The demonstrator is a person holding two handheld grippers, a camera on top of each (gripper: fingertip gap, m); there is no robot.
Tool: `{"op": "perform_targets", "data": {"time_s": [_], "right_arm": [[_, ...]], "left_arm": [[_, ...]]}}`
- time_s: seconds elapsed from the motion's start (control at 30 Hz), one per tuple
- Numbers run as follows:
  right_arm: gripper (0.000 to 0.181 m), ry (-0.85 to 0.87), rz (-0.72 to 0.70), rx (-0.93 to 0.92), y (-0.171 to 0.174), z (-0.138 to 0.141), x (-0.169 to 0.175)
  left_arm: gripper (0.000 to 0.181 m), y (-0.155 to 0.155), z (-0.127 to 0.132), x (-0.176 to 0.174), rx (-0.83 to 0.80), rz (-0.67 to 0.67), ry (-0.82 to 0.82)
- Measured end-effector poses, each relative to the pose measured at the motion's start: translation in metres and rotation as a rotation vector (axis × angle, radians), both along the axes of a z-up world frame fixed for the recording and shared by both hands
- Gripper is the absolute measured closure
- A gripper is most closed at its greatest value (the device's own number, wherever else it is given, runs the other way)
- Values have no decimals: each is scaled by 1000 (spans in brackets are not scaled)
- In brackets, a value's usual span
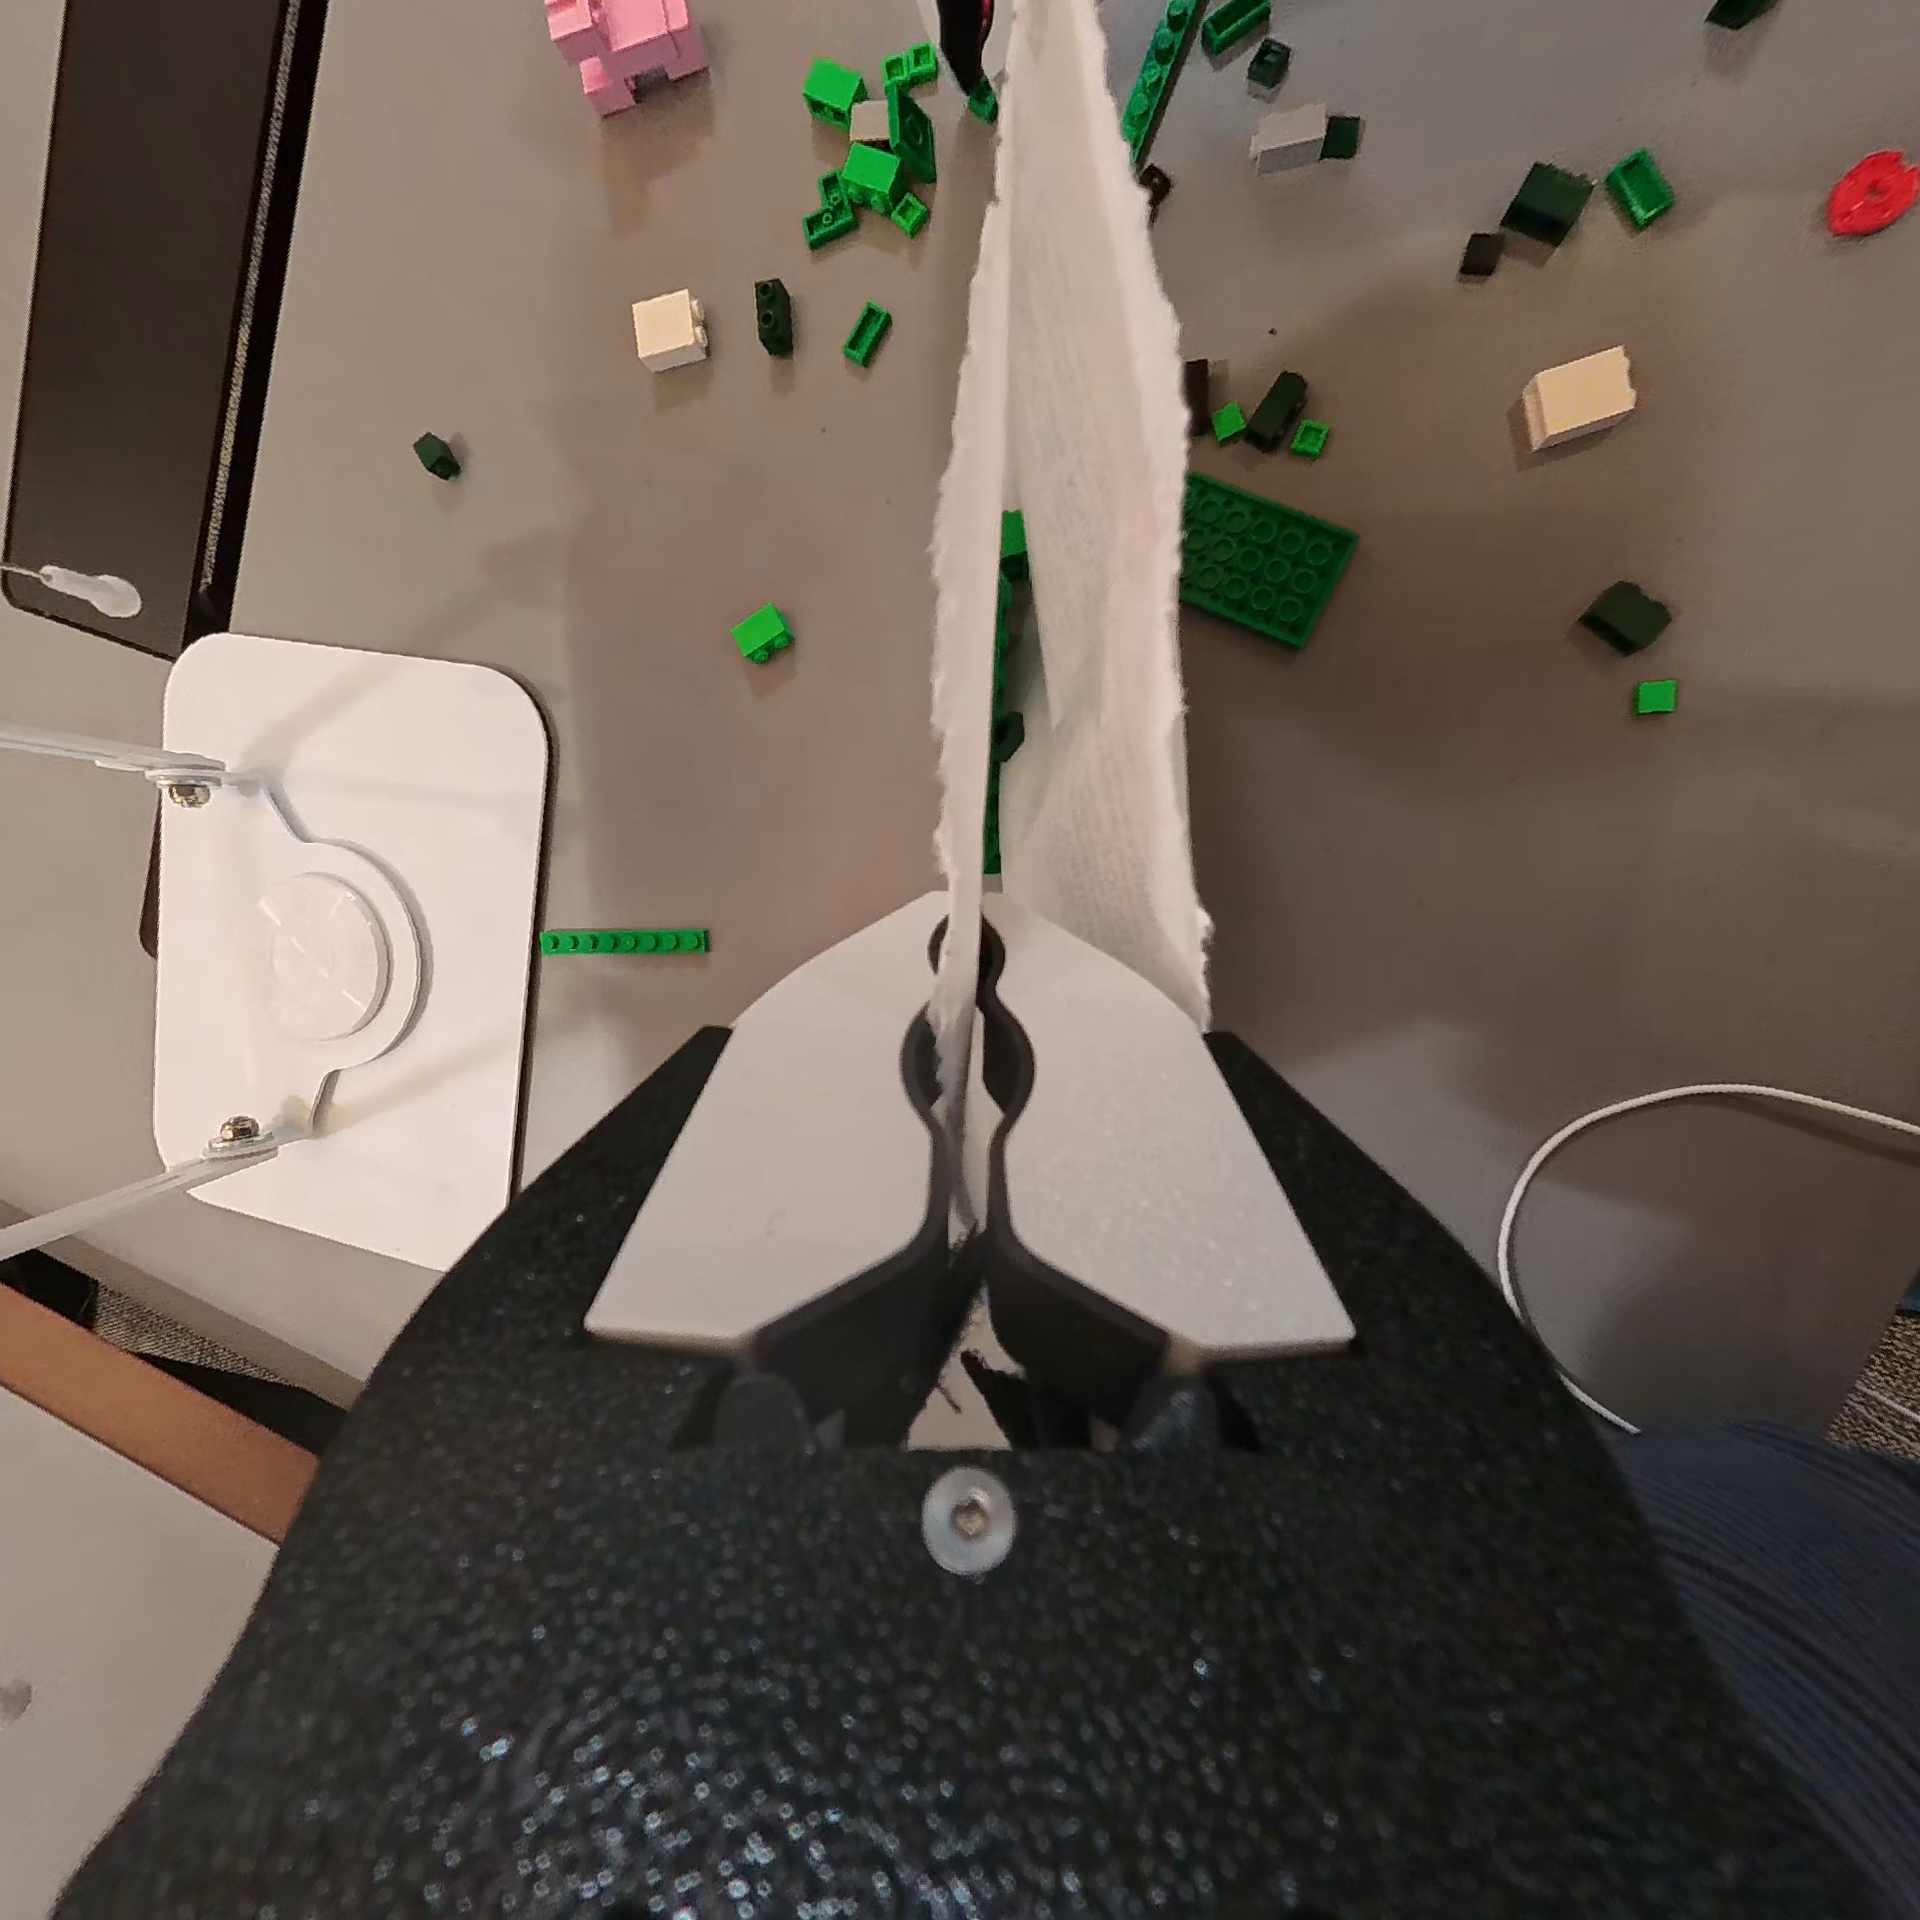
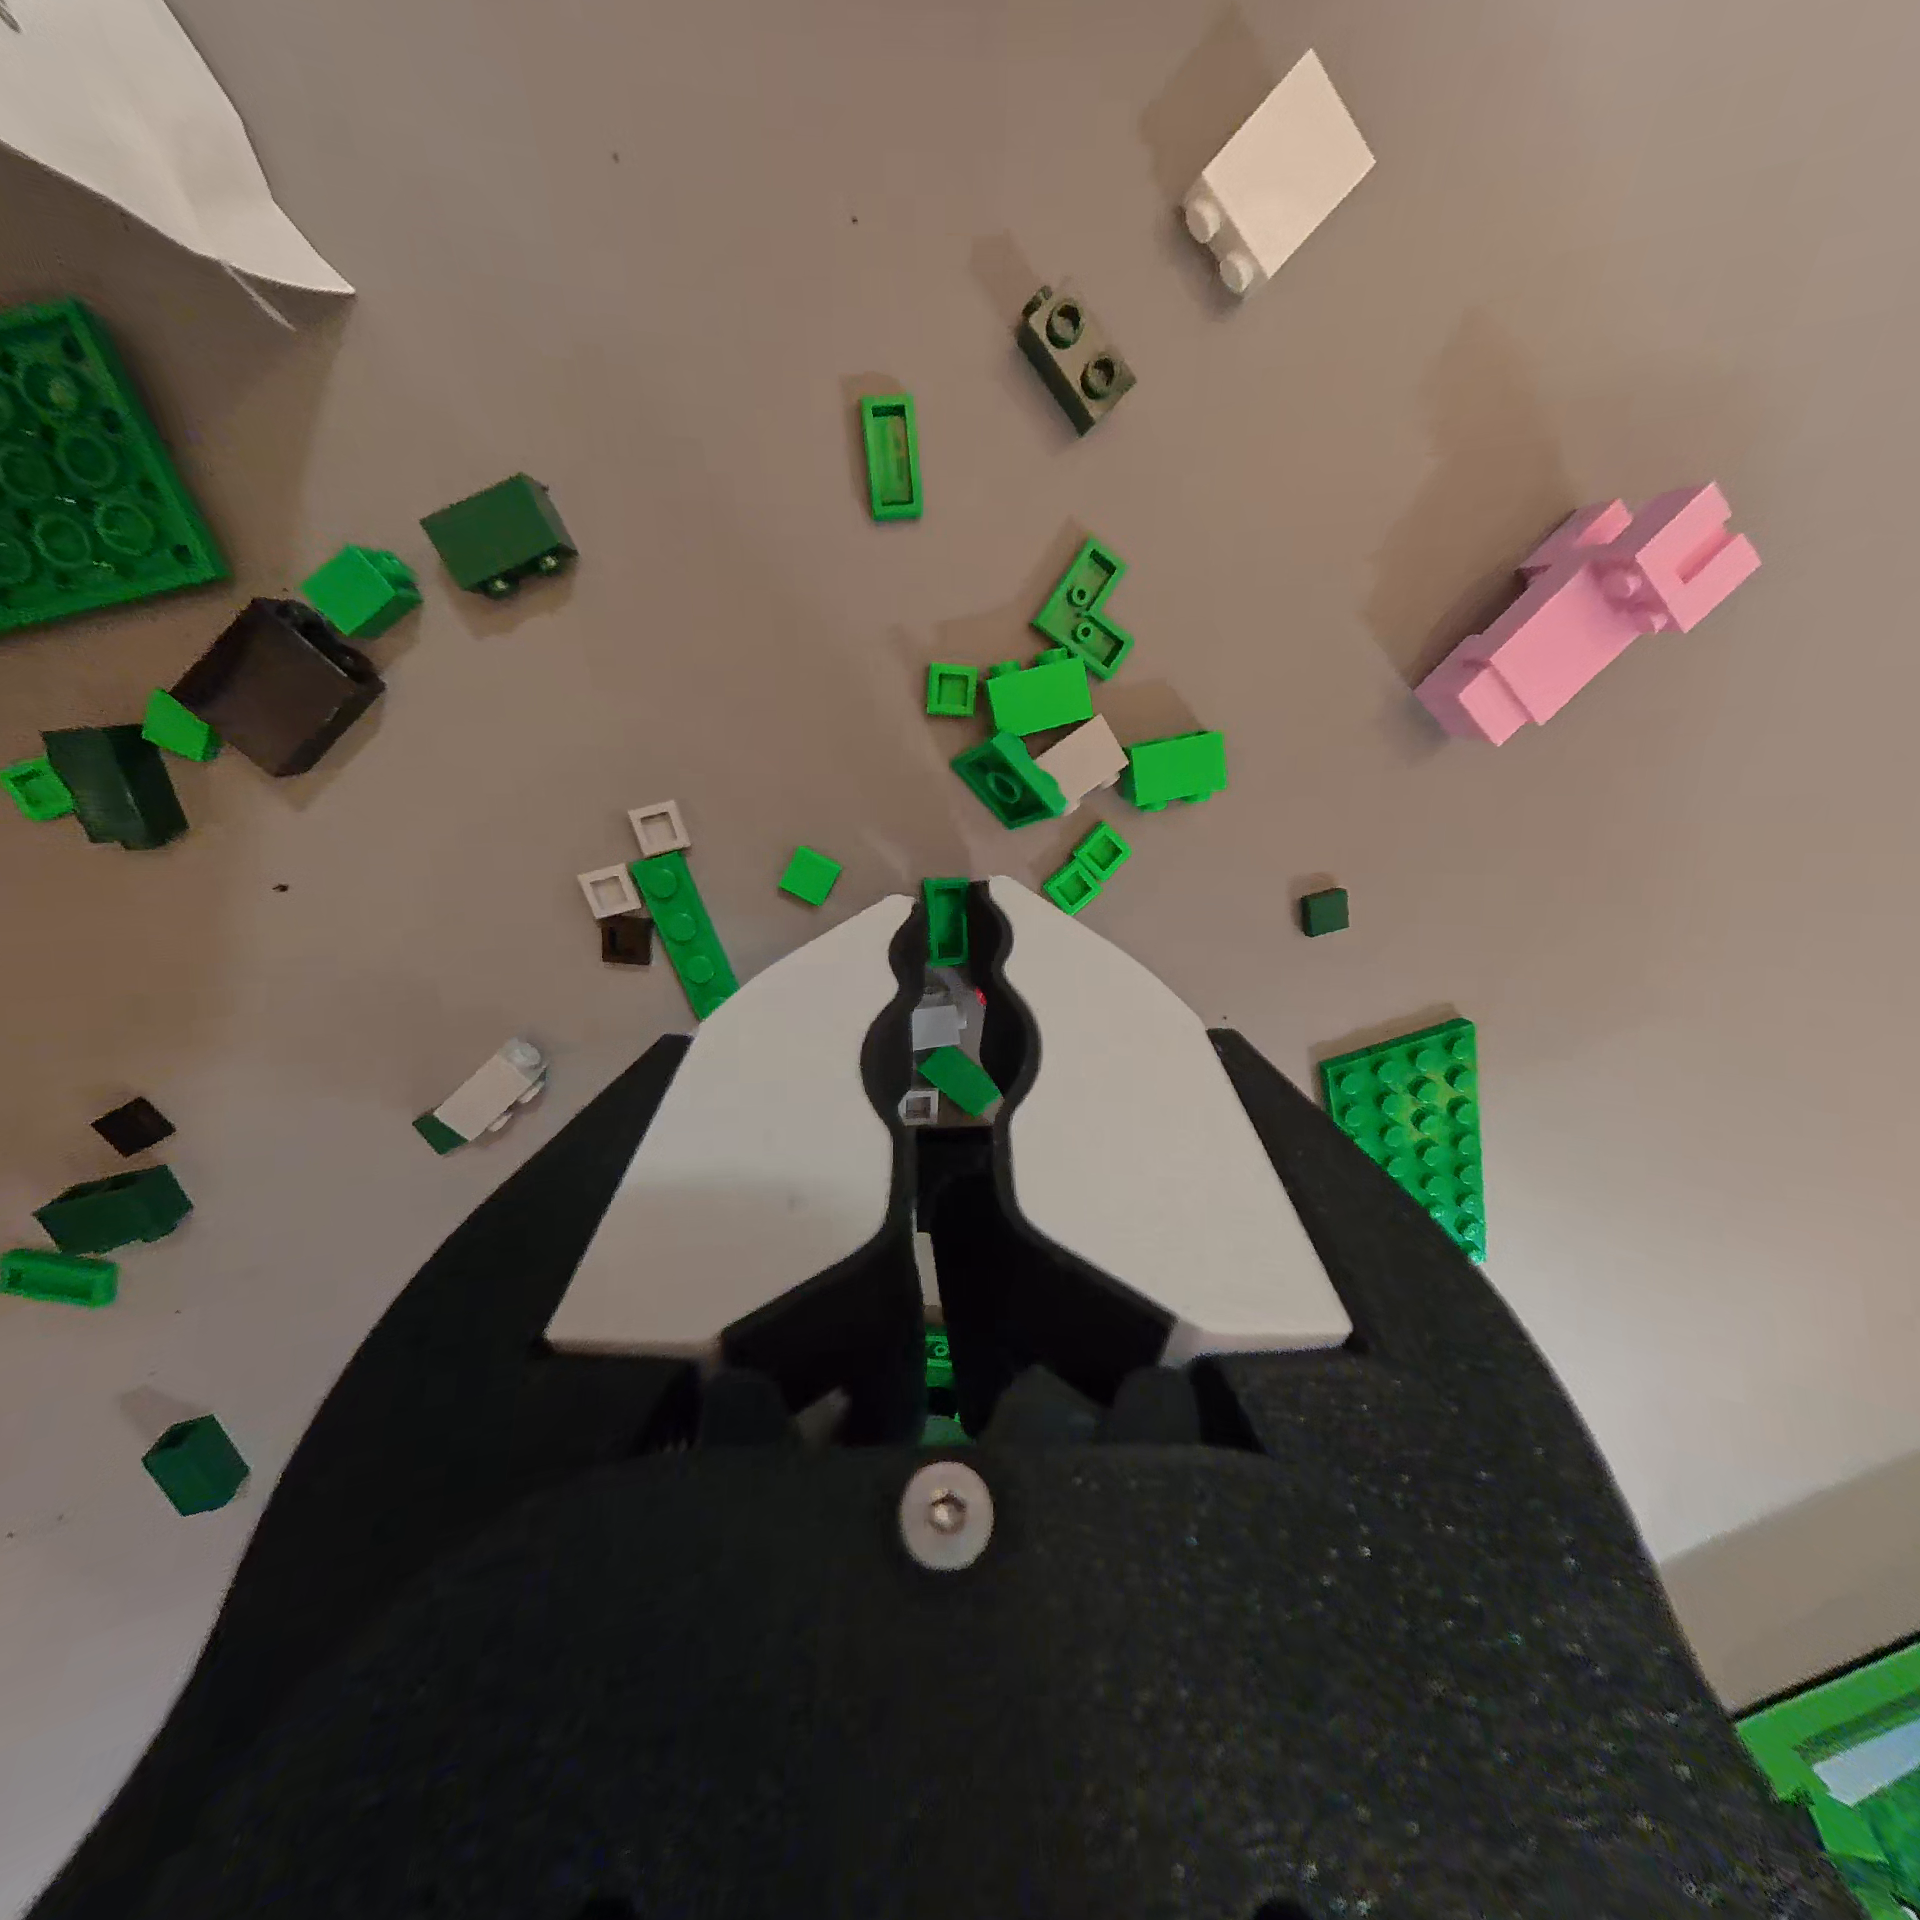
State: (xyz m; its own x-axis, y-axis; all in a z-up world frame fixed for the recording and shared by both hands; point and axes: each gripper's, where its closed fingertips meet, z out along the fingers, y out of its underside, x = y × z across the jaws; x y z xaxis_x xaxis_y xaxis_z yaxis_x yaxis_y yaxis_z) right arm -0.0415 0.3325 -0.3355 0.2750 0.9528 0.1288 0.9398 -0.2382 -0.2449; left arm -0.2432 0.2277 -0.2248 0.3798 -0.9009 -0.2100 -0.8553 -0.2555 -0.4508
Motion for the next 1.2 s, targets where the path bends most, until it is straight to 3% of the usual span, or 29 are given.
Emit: {"op": "perform_targets", "data": {"time_s": [0.13, 0.4, 0.57, 0.7, 0.97, 1.1, 1.2], "right_arm": [[181, 40, 5, 67, 1, 13, -6], [181, 161, 67, 212, -12, 73, -31], [181, 138, 98, 243, -19, 85, -35], [179, 99, 83, 195, -15, 75, -25], [171, -2, 74, 62, -2, 29, -5], [163, 72, 22, -116, -8, 14, -9], [167, 100, 76, -71, -5, 11, -15]], "left_arm": [[181, 1, 0, 0, 9, -5, 5], [181, 1, 0, 2, 8, -12, 4], [181, 0, 0, 2, 7, -13, 4], [181, -1, 0, 2, 6, -15, 6], [181, -1, 0, 2, 6, -16, 7], [181, -1, 0, 2, 5, -15, 6], [181, 0, 0, 2, 4, -14, 4]]}}
